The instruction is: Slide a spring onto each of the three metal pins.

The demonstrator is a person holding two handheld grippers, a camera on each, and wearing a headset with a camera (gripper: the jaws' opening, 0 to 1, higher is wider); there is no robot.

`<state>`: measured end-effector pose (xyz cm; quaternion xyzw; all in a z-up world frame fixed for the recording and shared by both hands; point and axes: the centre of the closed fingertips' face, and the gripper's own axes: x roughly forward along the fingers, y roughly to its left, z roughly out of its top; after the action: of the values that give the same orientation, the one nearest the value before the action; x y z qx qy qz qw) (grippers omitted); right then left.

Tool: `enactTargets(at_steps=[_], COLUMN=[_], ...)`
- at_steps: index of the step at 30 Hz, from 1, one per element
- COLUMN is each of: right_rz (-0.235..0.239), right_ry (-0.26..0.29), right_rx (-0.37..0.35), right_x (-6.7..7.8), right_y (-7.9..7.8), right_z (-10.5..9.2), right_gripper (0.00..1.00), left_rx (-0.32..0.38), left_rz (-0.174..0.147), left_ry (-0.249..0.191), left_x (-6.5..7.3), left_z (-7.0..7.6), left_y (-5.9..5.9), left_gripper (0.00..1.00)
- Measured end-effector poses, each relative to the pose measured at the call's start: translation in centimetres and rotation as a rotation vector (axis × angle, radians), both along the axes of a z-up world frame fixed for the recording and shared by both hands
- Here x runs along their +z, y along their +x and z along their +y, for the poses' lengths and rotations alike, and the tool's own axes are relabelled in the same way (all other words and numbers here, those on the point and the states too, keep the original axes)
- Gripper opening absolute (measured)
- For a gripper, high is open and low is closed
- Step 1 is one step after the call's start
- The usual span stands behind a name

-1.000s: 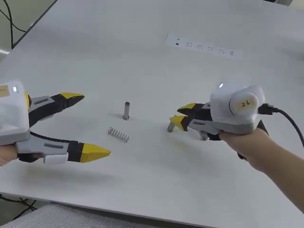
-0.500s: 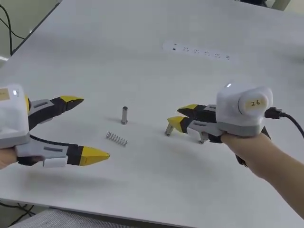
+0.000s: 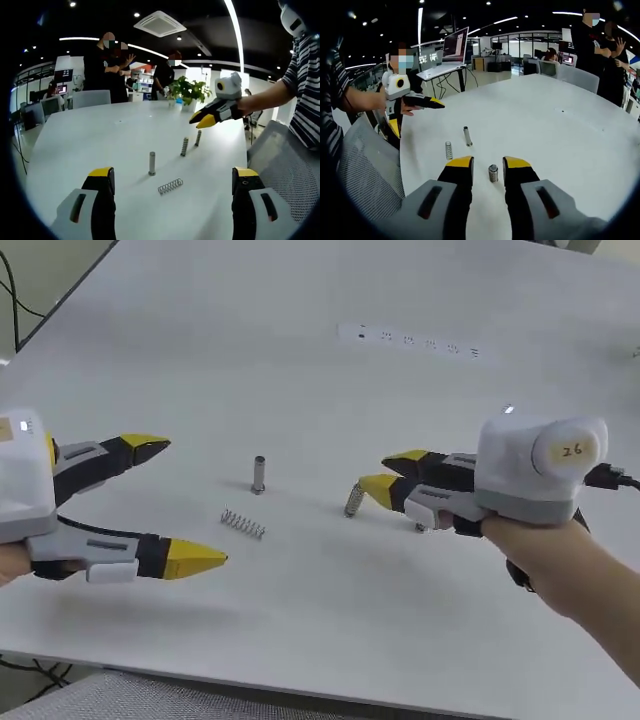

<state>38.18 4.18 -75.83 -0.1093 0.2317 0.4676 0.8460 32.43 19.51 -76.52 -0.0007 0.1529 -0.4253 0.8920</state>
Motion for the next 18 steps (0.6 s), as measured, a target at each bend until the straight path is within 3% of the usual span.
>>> enactTargets(at_steps=[10,18], right_rz=[0.016,0.038], right_ry=[0.017,0.029], right_rx=[-0.008,0.017], right_x=[-0.3,-0.6], right_y=[-1.3,-3.0], right_z=[-1.0,-0.4], right_gripper=[0.25,0.25], left_rx=[0.004,0.005], left_rz=[0.001,0.004], left_ry=[-0.003,-0.005], left_x=[-0.1,-0.3], left_z=[0.0,0.2], left_y=[0.4,0.4], left_gripper=[0.97,0.97])
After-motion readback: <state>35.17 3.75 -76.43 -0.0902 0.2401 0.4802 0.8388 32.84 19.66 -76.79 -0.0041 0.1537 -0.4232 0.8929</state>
